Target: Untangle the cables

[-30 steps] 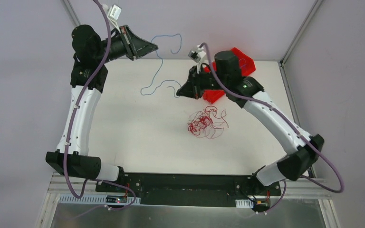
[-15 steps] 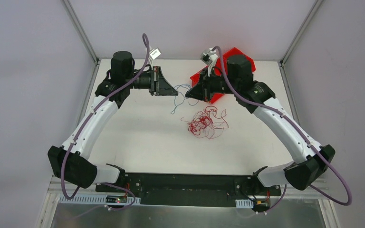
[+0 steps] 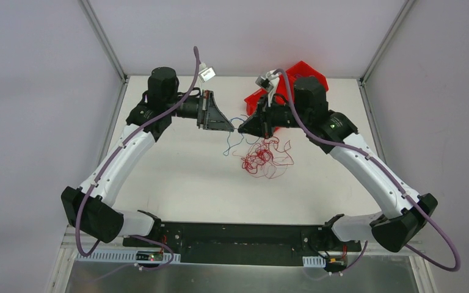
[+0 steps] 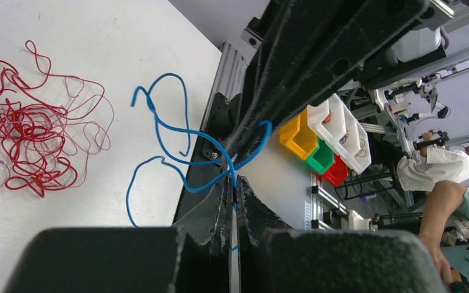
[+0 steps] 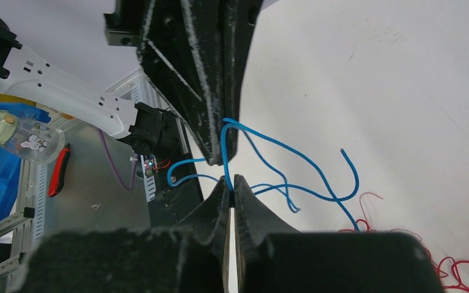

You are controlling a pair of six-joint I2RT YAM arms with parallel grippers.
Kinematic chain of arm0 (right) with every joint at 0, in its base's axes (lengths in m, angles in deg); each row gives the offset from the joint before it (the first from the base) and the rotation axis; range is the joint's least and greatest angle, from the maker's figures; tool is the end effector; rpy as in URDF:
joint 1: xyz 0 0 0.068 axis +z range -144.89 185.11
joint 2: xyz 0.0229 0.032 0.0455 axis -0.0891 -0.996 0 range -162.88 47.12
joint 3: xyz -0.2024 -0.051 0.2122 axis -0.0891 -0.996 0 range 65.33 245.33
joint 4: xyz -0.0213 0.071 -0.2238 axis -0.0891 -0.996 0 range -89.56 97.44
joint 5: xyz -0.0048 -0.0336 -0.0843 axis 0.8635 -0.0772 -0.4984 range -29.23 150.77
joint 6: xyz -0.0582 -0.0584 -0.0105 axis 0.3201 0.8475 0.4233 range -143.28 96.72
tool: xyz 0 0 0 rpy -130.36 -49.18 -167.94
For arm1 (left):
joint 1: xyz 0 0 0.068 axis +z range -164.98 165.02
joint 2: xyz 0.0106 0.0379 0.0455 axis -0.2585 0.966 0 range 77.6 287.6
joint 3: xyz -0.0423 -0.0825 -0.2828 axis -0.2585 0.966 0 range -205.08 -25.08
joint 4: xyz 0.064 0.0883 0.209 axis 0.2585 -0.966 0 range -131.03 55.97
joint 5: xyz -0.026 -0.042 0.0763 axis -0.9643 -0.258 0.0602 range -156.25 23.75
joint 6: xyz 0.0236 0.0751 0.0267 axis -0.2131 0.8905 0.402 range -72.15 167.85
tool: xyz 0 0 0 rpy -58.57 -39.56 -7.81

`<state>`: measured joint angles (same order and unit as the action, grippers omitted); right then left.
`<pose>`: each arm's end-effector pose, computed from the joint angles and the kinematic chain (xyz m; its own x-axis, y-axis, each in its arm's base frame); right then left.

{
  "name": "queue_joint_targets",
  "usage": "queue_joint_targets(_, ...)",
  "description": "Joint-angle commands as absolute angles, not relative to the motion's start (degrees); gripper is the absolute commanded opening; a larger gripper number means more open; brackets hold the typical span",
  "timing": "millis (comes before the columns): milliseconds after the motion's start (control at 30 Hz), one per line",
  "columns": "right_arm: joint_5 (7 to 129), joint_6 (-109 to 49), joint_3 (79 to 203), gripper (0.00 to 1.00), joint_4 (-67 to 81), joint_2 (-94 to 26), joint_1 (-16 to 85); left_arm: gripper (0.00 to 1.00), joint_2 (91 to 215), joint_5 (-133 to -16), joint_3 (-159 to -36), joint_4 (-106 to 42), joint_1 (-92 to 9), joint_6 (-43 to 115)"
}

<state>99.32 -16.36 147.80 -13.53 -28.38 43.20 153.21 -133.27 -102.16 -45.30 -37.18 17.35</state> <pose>0.1947 0.2100 0.4481 -0.0737 -0.1774 -0.9814 -0.9743 0.2229 0.0329 0.2199 -0.1619 0.4421 -0.6369 0.0460 -0.7696 0.7709 0.0488 -0.6351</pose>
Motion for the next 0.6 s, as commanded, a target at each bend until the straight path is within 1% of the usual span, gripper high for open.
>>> queue_joint_targets(0,103.2,-17.5,147.4,0.04,-8.8,-25.6,43.8,0.0,153.9,-132.7,-104.0,-41.2,-37.7,15.3)
queue_joint_targets(100,104.0,-21.7,146.2,0.06,-6.8,-25.3,44.0,0.0,154.1,-131.1,-103.1,-34.9,-37.7,9.0)
queue_joint_targets(233,101.7,-29.9,145.1,0.08,-3.0,-26.9,44.0,0.0,154.7,-127.8,-99.1,-18.6,-37.7,-5.6)
queue_joint_targets(267,100.7,-31.6,144.9,0.11,-2.0,-27.4,43.9,0.0,154.9,-127.2,-98.5,-15.9,-37.7,-8.4)
queue_joint_targets(333,100.2,-34.4,144.6,0.18,0.0,-27.9,43.9,0.0,155.1,-126.1,-98.2,-14.1,-37.8,-10.5)
queue_joint_targets(433,101.0,-38.9,144.5,0.25,4.1,-28.3,43.9,0.0,155.3,-125.5,-97.9,-14.0,-37.7,-10.6)
queue_joint_targets(567,102.6,-42.7,144.4,0.31,8.3,-28.2,43.9,0.0,155.4,-124.9,-97.0,-14.0,-37.7,-10.6)
